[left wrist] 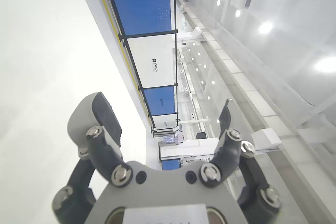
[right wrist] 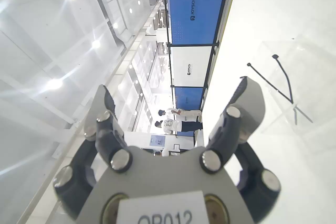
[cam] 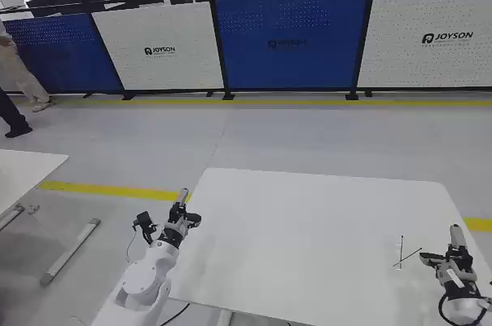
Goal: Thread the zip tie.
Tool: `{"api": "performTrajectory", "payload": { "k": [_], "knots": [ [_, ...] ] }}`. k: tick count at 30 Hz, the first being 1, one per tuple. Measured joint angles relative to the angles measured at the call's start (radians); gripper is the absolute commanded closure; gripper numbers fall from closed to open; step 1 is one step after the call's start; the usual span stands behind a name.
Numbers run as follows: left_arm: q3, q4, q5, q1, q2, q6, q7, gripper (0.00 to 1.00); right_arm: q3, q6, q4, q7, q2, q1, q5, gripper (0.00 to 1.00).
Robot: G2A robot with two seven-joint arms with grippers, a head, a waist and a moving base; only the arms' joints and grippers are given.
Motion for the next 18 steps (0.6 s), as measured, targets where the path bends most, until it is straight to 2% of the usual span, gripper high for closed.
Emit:
{"api": "performTrajectory", "payload": {
  "k": [1,2,3,6,7,8,9,11,12,17,18],
  "knots": [
    [0.0,0.0,0.0,0.0,0.0,0.0,0.0,0.0,0.0,0.0,0.0,0.0,0.0,0.0,0.0,0.0],
    [0.0,0.0,0.0,0.0,0.0,0.0,0.0,0.0,0.0,0.0,0.0,0.0,0.0,0.0,0.0,0.22],
    [0.0,0.0,0.0,0.0,0.0,0.0,0.0,0.22,0.0,0.0,0.0,0.0,0.0,0.0,0.0,0.22],
    [0.0,0.0,0.0,0.0,0.0,0.0,0.0,0.22,0.0,0.0,0.0,0.0,0.0,0.0,0.0,0.22],
    [0.0,0.0,0.0,0.0,0.0,0.0,0.0,0.22,0.0,0.0,0.0,0.0,0.0,0.0,0.0,0.0],
    [0.0,0.0,0.0,0.0,0.0,0.0,0.0,0.0,0.002,-0.003,-0.004,0.004,0.002,-0.001,-0.003,0.0],
    [0.0,0.0,0.0,0.0,0.0,0.0,0.0,0.0,0.015,-0.021,-0.011,0.027,0.007,-0.006,-0.026,0.0],
    [0.0,0.0,0.0,0.0,0.0,0.0,0.0,0.0,0.051,-0.048,-0.011,0.119,0.016,-0.017,-0.075,0.0],
    [0.0,0.0,0.0,0.0,0.0,0.0,0.0,0.0,0.08,-0.056,-0.01,0.205,0.022,-0.022,-0.082,0.0],
    [0.0,0.0,0.0,0.0,0.0,0.0,0.0,0.0,0.194,-0.058,0.004,0.524,0.045,-0.018,-0.058,0.0],
    [0.0,0.0,0.0,0.0,0.0,0.0,0.0,0.0,0.213,-0.058,0.012,0.618,0.054,-0.01,-0.074,0.0]
  ]
}}
